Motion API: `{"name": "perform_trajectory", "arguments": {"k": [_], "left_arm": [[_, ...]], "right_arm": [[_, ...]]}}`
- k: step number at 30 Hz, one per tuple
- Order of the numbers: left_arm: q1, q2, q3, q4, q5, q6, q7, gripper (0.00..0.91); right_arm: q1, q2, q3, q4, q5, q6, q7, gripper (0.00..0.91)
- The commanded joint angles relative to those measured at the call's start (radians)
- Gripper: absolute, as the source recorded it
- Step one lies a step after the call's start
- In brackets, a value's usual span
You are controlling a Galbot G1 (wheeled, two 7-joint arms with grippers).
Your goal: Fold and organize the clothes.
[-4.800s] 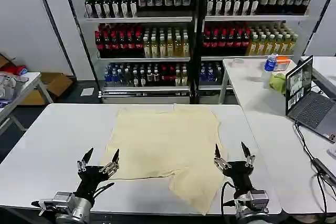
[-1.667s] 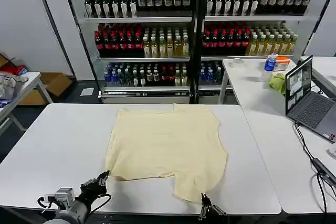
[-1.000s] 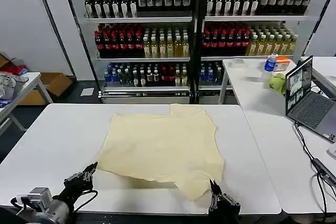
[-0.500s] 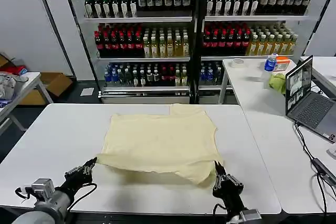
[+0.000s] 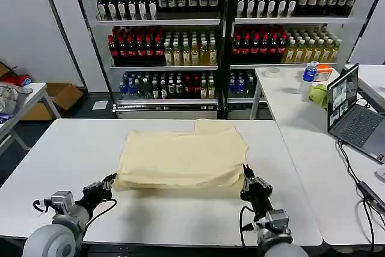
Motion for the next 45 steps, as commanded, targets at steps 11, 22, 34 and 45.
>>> {"name": "perform_trajectory", "arguments": {"k": [11, 22, 34, 45], "left_arm": [[-0.186, -0.006, 0.120, 0.184, 0.062, 0.004, -0.006, 0.010], [-0.210, -0.048, 0.144, 0.205, 0.101, 0.006, -0.007, 0.131], [-0.131, -0.067, 0.097, 0.143, 0.119, 0.000, -0.001, 0.907], [-0.080, -0.067, 0.065, 0.151, 0.096, -0.003, -0.003, 0.907]], "right_arm": [[0.248, 0.016, -0.074, -0.219, -0.023, -0.013, -0.021, 0.000], [0.302, 0.048, -0.121, -0.293, -0.075, -0.039, -0.024, 0.312], [0.205, 0.044, -0.078, -0.246, -0.114, -0.027, -0.052, 0.907], [0.060, 0.045, 0.030, -0.211, -0.056, -0.092, -0.004, 0.907]]}}
